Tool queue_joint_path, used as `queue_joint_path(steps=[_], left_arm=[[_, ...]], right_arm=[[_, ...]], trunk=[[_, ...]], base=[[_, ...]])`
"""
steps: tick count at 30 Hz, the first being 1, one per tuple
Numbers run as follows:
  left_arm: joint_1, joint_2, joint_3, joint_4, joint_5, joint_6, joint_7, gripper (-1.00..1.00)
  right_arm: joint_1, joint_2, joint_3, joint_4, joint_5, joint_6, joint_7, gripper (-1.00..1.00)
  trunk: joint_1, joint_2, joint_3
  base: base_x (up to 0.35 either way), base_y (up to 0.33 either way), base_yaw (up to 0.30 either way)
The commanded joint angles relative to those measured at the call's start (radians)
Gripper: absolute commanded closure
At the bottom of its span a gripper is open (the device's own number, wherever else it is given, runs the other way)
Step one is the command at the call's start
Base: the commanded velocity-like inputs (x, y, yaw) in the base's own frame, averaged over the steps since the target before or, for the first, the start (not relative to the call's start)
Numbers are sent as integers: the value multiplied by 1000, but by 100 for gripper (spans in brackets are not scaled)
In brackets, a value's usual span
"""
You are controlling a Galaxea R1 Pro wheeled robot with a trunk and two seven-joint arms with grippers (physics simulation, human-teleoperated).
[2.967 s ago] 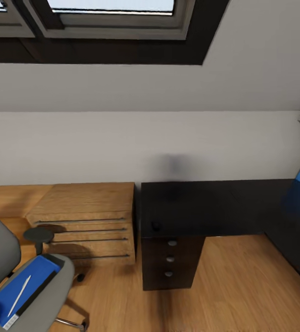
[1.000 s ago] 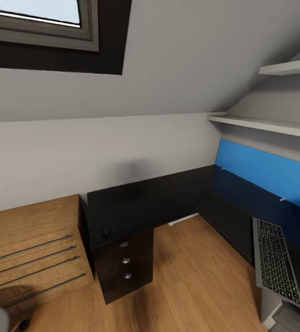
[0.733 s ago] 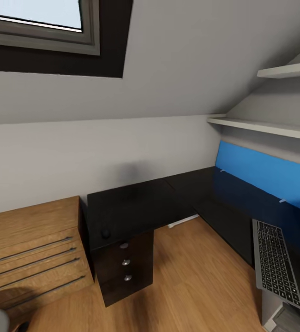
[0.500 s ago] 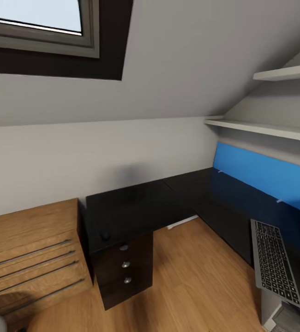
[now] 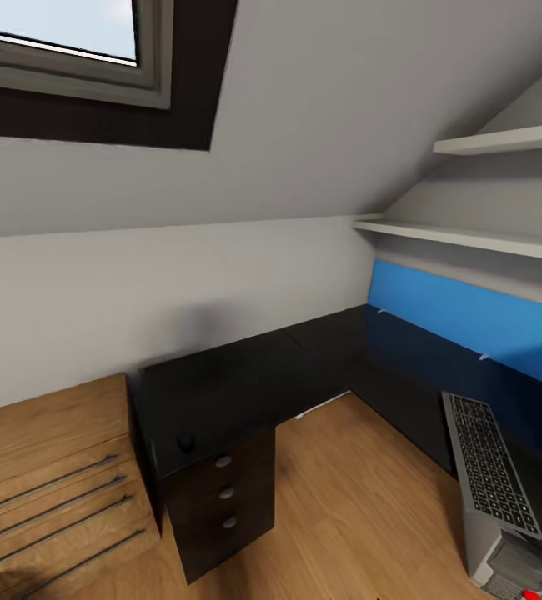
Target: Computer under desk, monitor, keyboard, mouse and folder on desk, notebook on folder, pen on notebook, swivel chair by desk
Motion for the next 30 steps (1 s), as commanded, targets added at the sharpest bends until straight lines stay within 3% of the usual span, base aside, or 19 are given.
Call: queue_joint_path(steps=[1,17,30], left_arm=[[-1,0,-2,0,4,-3,1,-100],[-1,-1,-2,0,4,-4,0,-100],[-1,-1,1,0,7,-1,4,-100]], right_arm=[[-1,0,8,1,-5,-2,-6,-100],[-1,0,8,2,-5,0,-4,-100],[-1,-1,6,1,-7,4,-5,-100]], trunk=[[0,-1,-1],[0,-1,1],[0,-1,1]], base=[[19,56,-97],[4,11,-33],[0,0,-232]])
